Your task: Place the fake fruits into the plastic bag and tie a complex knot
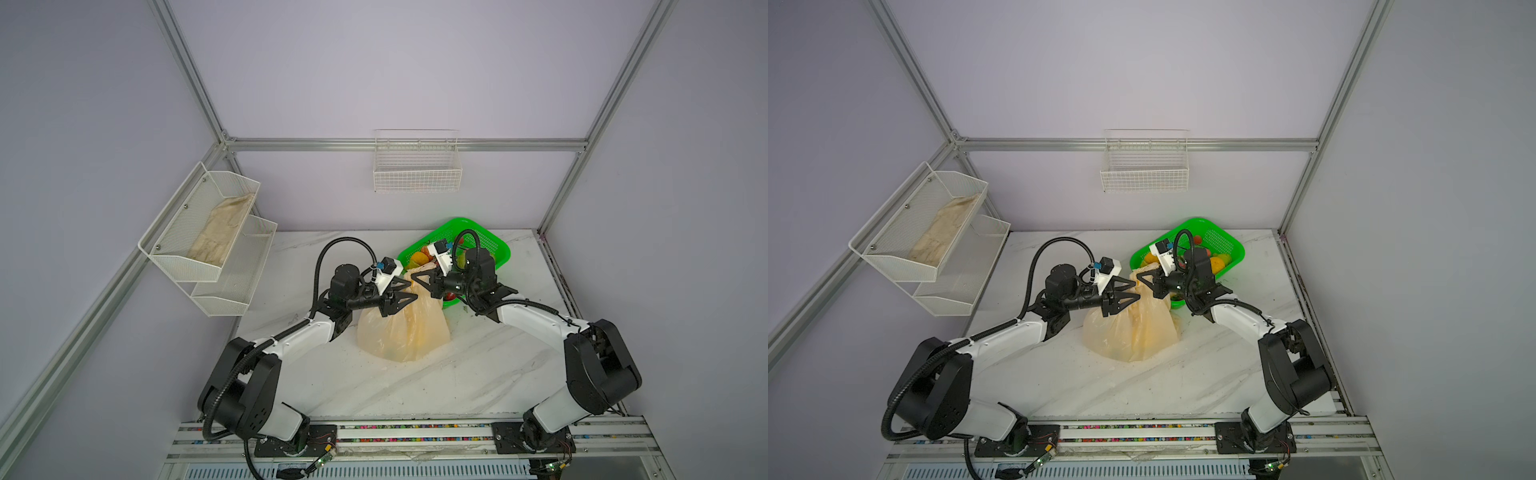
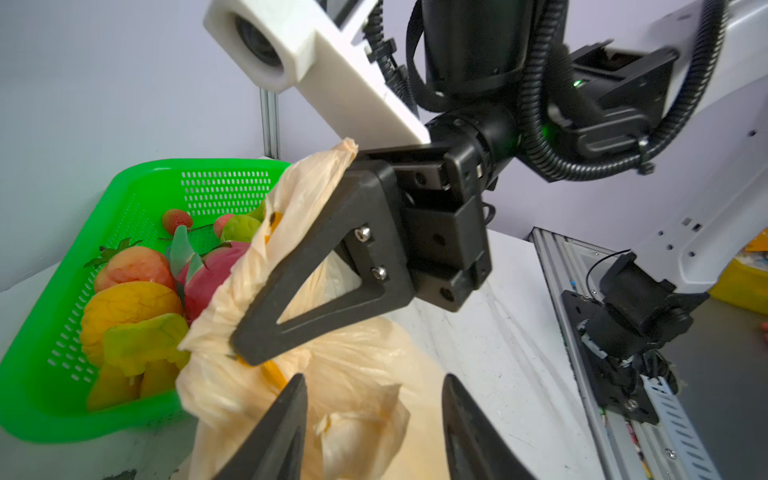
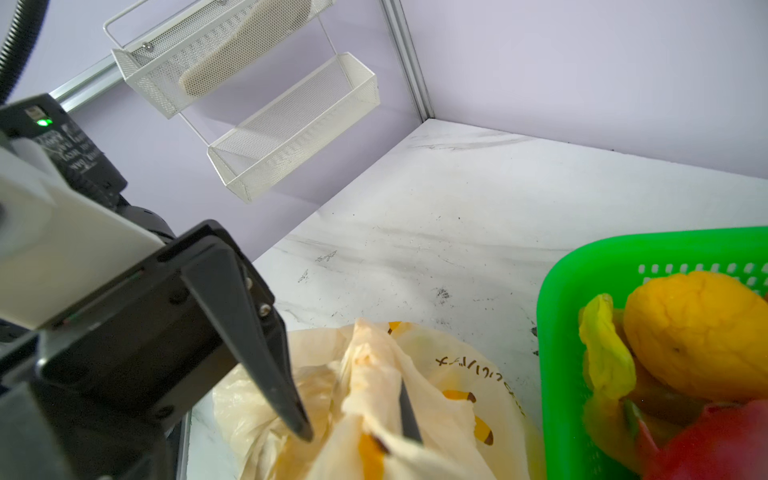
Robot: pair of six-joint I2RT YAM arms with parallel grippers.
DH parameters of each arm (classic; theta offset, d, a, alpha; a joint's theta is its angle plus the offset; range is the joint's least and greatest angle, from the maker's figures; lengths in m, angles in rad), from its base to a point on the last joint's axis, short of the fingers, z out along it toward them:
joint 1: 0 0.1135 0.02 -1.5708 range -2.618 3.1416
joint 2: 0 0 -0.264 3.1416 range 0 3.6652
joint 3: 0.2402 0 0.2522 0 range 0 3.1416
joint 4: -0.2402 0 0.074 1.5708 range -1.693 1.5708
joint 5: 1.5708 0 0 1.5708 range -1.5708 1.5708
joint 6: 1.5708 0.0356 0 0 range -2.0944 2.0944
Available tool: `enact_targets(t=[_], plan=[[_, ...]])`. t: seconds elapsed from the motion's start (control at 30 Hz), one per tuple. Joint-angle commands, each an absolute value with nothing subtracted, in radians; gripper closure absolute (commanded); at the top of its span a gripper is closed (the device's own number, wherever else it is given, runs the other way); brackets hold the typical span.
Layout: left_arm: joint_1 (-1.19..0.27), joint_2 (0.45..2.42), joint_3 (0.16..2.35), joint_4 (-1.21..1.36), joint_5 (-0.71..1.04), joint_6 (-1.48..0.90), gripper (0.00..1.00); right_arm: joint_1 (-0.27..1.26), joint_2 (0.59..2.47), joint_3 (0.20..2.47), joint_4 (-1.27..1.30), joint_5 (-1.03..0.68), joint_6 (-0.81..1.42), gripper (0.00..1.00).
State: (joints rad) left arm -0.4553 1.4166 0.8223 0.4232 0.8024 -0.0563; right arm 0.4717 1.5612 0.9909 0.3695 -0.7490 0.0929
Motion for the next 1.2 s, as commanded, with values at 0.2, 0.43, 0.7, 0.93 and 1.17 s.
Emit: enact_targets(t=[0.2,0.43,0.7,0.93,1.17], plan=[[-0.379,1.23,0.802,0.412,0.738,-0.229,0.35,0.469,1.452,0.977,0.399,-0.856,-0.114,1.0],[-0.374,1.329,0.942,0.292,0.816,-0.226,0.31,0.47,1.423,0.934,0.504,-0.892,-0.083,1.0],[-0.392,1.437,1.021,0.261,0.887,-0.249,0.34,0.471,1.439,0.931,0.546,-0.878,-0.049,1.0],[-0.41,1.501,1.069,0.254,0.936,-0.26,0.37,0.473,1.451,0.934,0.552,-0.868,-0.046,1.0],[-0.417,1.517,1.084,0.199,0.907,-0.219,0.59,0.476,1.457,0.945,0.559,-0.852,-0.026,1.0]])
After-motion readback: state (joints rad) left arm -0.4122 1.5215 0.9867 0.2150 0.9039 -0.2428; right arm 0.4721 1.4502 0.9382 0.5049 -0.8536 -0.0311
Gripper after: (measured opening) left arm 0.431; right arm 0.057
